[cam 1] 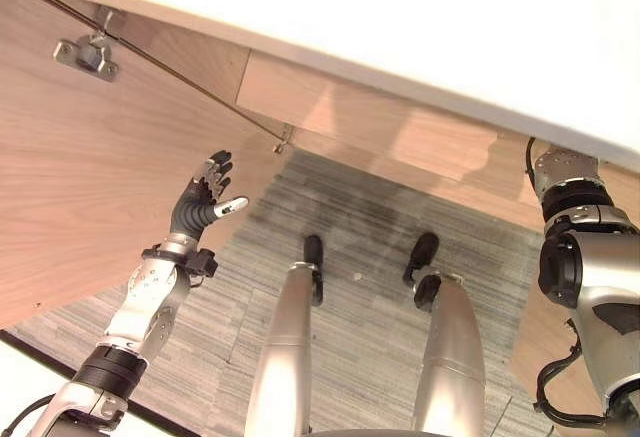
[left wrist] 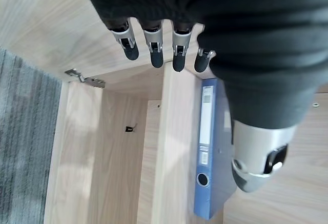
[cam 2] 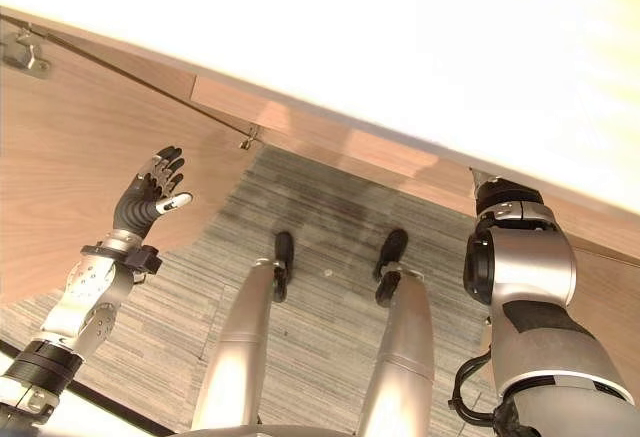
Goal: Put the empty folder in the office cabinet
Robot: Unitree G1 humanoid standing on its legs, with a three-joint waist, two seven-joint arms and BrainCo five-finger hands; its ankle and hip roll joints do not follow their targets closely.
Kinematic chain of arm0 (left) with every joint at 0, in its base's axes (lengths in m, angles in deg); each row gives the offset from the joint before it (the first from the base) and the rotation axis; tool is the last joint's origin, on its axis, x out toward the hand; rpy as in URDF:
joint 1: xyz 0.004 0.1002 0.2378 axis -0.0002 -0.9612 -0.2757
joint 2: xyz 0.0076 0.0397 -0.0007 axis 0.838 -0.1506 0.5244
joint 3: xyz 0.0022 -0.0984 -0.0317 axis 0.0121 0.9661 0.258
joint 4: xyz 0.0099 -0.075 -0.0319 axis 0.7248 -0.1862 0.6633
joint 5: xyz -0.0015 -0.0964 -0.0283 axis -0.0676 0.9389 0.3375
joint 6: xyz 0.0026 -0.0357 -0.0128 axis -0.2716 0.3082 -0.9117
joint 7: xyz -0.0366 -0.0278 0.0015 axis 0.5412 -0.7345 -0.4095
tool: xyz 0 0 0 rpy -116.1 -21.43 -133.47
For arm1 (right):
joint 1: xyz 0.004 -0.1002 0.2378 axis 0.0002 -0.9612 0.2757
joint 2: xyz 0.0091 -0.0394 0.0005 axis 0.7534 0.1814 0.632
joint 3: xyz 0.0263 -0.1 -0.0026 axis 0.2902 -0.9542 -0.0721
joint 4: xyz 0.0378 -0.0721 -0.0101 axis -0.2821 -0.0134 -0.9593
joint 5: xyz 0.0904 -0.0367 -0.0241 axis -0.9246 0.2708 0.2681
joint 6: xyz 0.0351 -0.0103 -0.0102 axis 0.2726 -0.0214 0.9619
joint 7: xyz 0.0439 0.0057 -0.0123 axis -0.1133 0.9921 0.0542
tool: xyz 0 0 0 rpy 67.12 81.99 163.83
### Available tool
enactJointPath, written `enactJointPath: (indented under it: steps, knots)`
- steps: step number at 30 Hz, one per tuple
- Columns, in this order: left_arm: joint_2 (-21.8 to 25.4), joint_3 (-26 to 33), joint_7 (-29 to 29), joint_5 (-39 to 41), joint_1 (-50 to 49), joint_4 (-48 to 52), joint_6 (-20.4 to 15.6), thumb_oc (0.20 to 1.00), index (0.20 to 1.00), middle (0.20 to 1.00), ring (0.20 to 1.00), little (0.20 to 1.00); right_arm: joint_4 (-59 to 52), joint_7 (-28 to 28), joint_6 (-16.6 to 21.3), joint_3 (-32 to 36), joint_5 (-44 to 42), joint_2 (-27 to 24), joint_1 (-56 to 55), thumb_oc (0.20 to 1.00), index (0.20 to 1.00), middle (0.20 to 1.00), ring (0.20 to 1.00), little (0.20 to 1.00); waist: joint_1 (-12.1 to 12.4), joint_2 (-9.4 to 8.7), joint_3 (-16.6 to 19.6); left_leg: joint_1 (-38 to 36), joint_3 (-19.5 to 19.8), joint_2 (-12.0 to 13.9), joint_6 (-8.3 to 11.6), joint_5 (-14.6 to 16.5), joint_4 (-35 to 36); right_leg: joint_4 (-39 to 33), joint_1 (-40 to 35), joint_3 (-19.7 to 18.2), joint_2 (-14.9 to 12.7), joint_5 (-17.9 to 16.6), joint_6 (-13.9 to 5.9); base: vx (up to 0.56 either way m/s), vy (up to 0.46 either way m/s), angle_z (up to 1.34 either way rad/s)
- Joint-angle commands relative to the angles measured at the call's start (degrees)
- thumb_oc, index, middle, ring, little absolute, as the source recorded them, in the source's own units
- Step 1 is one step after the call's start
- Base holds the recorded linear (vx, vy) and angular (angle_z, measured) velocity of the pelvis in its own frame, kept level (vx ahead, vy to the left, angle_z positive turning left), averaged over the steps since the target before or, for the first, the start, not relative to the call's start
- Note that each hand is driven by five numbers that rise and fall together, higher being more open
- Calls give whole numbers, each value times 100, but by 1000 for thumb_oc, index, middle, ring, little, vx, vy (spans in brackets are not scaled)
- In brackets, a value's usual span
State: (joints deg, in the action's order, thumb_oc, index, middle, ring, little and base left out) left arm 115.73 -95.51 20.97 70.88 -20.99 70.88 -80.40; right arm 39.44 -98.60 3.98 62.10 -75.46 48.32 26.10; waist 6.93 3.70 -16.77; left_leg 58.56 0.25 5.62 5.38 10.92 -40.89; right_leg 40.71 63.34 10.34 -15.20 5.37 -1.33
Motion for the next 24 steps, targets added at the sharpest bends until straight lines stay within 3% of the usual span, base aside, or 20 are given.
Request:
enactJointPath:
  steps: [1,2,6,8,15,24]
  knots:
    - [-127,204,15,-23,376,159,-248,1000,1000,1000,1000,1000,935,-592,-476,231,-228,191,-714,1000,1000,1000,1000,1000,148,334,-479,-200,297,99,137,-104,908,-63,-450,-276,51,708,-940,-116,12,6]
    - [-158,181,8,-19,389,152,-254,1000,1000,1000,1000,1000,943,-618,-480,237,-226,246,-759,1000,1000,1000,1000,1000,149,331,-514,-257,249,94,127,-359,1107,-240,-502,-197,43,487,-911,-117,6,6]
    - [-286,90,-14,-56,428,65,-230,1000,1000,1000,1000,1000,963,-713,-501,342,-198,445,-983,1000,1000,1000,1000,1000,132,326,-446,-735,268,43,150,-422,1619,-680,-924,-207,87,444,-1006,-5,-4,5]
    - [-418,-4,-74,-82,406,7,-195,1000,1000,1000,1000,1000,981,-764,-547,500,-149,577,-1259,1000,1000,1000,1000,1000,133,330,-445,-1124,231,-15,124,-722,2076,-1139,-1281,-111,64,130,-1007,-78,4,4]
    - [-676,-273,-356,-83,113,-140,-7,1000,1000,1000,1000,1000,942,-928,-739,889,101,796,-2182,1000,1000,1000,1000,1000,94,269,-218,-2436,249,-136,136,-913,3031,-2124,-2638,-4,-72,-211,-1074,68,11,6]
    - [-800,-77,-579,41,-331,-81,129,1000,1000,1000,1000,1000,687,-848,-870,1099,301,1104,-3013,1000,1000,1000,1000,1000,66,118,51,-3315,191,-254,113,-1110,3663,-3010,-3721,66,-163,-589,-1123,55,18,7]
